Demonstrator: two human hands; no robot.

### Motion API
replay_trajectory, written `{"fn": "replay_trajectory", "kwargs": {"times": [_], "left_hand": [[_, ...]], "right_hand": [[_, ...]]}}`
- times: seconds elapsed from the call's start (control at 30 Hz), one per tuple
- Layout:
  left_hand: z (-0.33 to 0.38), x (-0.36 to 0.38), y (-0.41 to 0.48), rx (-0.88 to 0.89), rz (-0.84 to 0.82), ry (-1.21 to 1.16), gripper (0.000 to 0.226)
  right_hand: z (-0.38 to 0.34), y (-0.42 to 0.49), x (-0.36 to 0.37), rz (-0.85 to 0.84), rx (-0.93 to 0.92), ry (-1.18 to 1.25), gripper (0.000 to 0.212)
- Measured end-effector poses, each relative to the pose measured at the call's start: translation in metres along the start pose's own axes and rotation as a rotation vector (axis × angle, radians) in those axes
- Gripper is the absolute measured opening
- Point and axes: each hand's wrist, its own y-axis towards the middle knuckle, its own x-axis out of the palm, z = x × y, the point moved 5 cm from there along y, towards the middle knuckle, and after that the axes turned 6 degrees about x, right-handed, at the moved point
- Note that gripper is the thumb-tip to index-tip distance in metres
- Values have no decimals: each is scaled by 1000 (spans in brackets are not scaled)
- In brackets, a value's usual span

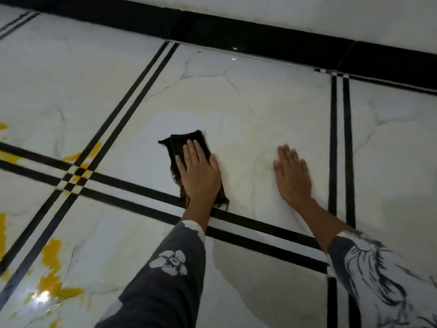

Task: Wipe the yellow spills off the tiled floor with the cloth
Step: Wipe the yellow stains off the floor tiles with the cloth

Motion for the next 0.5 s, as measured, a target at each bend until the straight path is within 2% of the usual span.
{"fn": "replay_trajectory", "kwargs": {"times": [0.13, 0.23, 0.3, 0.33, 0.37, 0.4, 0.5], "left_hand": [[45, 10, -35, 205, -5, 45, 61], [91, 23, -40, 506, -122, 25, 60], [114, 25, -17, 793, -195, 88, 62], [116, 26, 2, 881, -223, 90, 63], [112, 24, 20, 900, -233, 88, 65], [104, 21, 39, 835, -212, 86, 67], [77, 23, 63, 427, -89, 124, 72]], "right_hand": [[18, 10, -7, 47, 35, -15, 50], [18, 33, -8, 74, 12, -62, 50], [19, 51, -9, 89, -16, -103, 50], [20, 60, -10, 104, -33, -117, 54], [22, 67, -12, 114, -50, -123, 60], [24, 72, -13, 114, -58, -120, 64], [26, 76, -10, 105, -59, -122, 62]]}}
